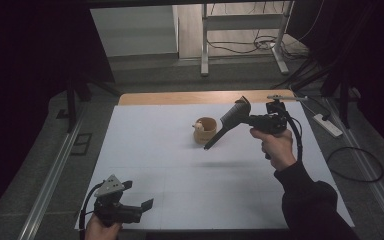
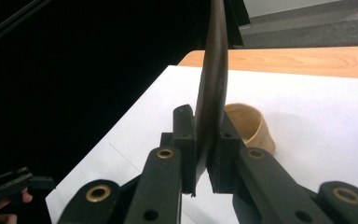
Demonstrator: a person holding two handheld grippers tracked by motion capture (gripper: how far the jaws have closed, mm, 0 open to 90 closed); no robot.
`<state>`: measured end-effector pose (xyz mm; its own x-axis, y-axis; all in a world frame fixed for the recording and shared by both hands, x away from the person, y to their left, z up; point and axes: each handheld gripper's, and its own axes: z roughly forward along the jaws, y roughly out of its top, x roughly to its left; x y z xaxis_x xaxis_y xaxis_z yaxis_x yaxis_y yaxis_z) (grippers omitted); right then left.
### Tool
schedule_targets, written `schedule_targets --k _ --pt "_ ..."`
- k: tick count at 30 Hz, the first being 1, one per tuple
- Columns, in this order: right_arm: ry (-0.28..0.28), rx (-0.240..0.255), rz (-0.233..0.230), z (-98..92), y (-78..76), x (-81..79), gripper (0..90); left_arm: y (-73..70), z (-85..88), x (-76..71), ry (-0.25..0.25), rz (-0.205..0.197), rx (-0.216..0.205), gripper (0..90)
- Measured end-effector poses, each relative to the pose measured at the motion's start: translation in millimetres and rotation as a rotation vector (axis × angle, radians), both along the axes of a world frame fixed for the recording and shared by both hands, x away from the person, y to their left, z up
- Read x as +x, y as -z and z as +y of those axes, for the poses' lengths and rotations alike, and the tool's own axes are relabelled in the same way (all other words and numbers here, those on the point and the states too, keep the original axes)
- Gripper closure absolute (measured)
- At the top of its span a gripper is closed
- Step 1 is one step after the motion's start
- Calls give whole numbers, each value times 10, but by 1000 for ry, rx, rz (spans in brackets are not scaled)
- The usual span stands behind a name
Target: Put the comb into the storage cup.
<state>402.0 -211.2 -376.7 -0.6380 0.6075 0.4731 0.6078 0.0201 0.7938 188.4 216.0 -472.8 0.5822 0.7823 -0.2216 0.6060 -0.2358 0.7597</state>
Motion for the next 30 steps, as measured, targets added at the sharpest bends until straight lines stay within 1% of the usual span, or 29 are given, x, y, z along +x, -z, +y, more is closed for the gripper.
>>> schedule_targets --k 3,5,6,7,8,10,13,14,15,16,20,22,25,28,30 --pt "9 -4 -1 2 -16 46 837 9 21 -13 -6 9 2 21" --pt "20 -7 -2 3 -26 85 837 7 29 -26 -12 7 9 20" --pt "23 -5 0 2 -31 97 837 4 33 -40 -20 2 25 19" --pt "23 -5 0 2 -31 97 837 4 33 -40 -20 2 25 17" --pt "30 -3 -2 -1 -43 126 837 1 36 -51 -26 -4 35 15" --pt "32 -1 -2 -3 -55 146 837 1 29 -57 -29 -5 49 15" --pt "34 1 -2 -1 -71 169 837 0 20 -59 -24 -8 59 15" --pt "37 0 -4 5 -90 188 837 2 3 -57 -15 -7 72 15" --pt "37 0 -4 5 -90 188 837 2 3 -57 -15 -7 72 15" --pt "38 -1 -6 12 -111 203 837 3 -10 -51 -3 -5 86 15" --pt "39 -9 -11 29 -139 222 837 6 -14 -43 3 1 85 15" --pt "40 -13 -14 42 -161 245 837 8 -6 -39 2 3 75 15" --pt "43 -12 -17 47 -172 265 837 7 3 -36 3 5 70 15" --pt "45 -15 -16 51 -176 281 837 6 4 -38 -4 2 66 12" --pt "50 -29 -21 55 -186 301 837 2 17 -42 -15 -1 69 7"
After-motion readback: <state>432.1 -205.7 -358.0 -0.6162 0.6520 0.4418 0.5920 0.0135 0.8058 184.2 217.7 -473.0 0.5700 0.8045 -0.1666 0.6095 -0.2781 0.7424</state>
